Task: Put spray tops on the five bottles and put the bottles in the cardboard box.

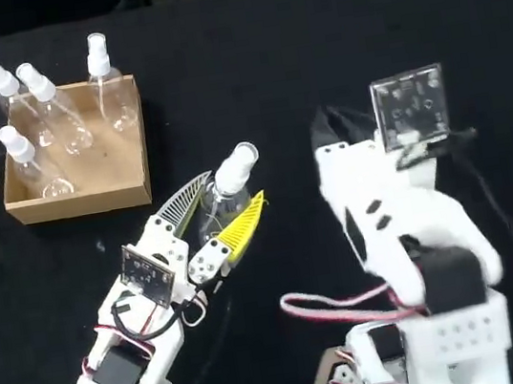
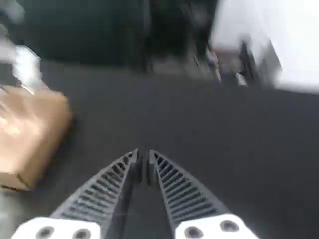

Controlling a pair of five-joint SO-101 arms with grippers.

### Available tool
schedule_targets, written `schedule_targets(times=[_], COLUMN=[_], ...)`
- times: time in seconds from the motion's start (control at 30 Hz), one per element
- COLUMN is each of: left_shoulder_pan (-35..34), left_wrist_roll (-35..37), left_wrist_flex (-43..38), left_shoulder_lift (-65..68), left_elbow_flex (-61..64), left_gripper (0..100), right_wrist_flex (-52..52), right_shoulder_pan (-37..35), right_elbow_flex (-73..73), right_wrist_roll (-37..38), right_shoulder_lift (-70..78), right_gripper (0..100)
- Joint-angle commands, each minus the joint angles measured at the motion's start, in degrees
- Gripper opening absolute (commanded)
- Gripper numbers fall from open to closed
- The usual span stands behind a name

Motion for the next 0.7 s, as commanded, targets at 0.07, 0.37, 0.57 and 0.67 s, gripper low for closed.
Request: schedule_targets(times=[0.07,0.37,0.57,0.67], left_shoulder_pan=[-0.04,-1.54,-15.78,-23.43], left_wrist_roll=[-0.09,-0.18,0.26,0.26], left_wrist_flex=[-1.58,-0.53,-9.41,-16.79], left_shoulder_lift=[-0.79,-0.79,-0.79,-0.62], left_elbow_flex=[1.36,1.36,1.36,1.36], left_gripper=[7,7,7,7], right_wrist_flex=[-13.36,-30.95,-35.78,-35.6], right_shoulder_pan=[1.67,1.85,1.67,1.67], right_elbow_flex=[17.71,33.98,37.49,37.58], right_wrist_roll=[-0.09,-0.09,-0.09,-0.09], right_shoulder_lift=[0.13,0.13,0.13,0.13], right_gripper=[1.2,1.2,1.2,1.2])
